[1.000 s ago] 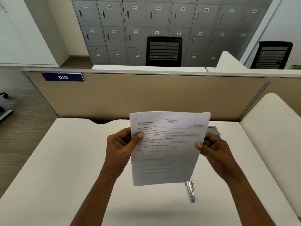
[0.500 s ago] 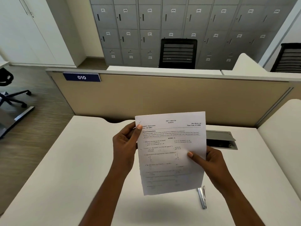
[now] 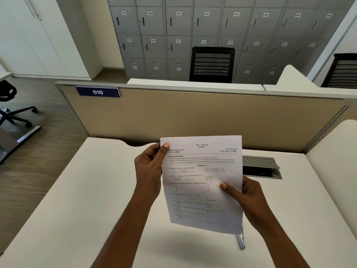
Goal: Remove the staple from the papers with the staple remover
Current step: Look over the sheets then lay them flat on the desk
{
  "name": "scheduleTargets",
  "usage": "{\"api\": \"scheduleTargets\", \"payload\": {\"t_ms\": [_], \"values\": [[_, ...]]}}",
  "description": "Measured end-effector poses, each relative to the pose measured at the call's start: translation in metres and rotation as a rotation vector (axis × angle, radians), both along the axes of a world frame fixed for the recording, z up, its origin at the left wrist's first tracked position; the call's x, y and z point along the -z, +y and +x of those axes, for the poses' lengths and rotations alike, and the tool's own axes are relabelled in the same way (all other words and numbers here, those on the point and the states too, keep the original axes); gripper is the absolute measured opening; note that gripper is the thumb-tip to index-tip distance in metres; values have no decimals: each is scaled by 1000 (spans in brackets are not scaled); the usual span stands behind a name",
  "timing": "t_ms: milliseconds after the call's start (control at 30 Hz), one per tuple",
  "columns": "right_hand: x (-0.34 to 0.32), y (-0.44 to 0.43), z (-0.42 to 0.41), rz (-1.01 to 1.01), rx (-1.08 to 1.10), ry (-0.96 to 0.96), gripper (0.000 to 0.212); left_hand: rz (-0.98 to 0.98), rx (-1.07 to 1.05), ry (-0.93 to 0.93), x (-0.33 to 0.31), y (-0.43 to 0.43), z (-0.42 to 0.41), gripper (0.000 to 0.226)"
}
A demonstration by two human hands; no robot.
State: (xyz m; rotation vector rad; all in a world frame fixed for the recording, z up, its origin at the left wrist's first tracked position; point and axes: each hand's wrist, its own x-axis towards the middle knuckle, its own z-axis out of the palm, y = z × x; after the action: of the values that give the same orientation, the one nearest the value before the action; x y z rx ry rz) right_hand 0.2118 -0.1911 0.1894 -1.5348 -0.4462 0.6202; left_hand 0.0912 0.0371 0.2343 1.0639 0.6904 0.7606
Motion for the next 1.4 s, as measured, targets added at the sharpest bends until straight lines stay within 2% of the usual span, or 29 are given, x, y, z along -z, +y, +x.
{"api": "scheduleTargets", "payload": {"t_ms": [200,333,667,833,933,1000,1133,1267,1400], "values": [[0,4,-1,0,33,-5,25,8,-13,-7,0,0,1,13],[1,6,-1,6,58,-2,24,28,6,-16,-1,0,2,18],[0,8,2,47,87,19,28,49,31,-43,-6,-2,7,16],[-5,7,6,68,95,1,27,87,242,4,3,0,-1,32],[-11,7,9,82,104,-14,26,154,419,85,21,-4,-12,29],[-16,8,11,68,106,-28,24,179,459,135,30,-9,-17,26],[-31,9,17,63,79,-71,25,244,427,151,32,-12,-17,29],[-44,4,20,156,-9,-46,30,228,371,121,30,-10,-16,28],[-15,9,18,67,50,-44,30,222,348,198,46,-15,-15,23]]}}
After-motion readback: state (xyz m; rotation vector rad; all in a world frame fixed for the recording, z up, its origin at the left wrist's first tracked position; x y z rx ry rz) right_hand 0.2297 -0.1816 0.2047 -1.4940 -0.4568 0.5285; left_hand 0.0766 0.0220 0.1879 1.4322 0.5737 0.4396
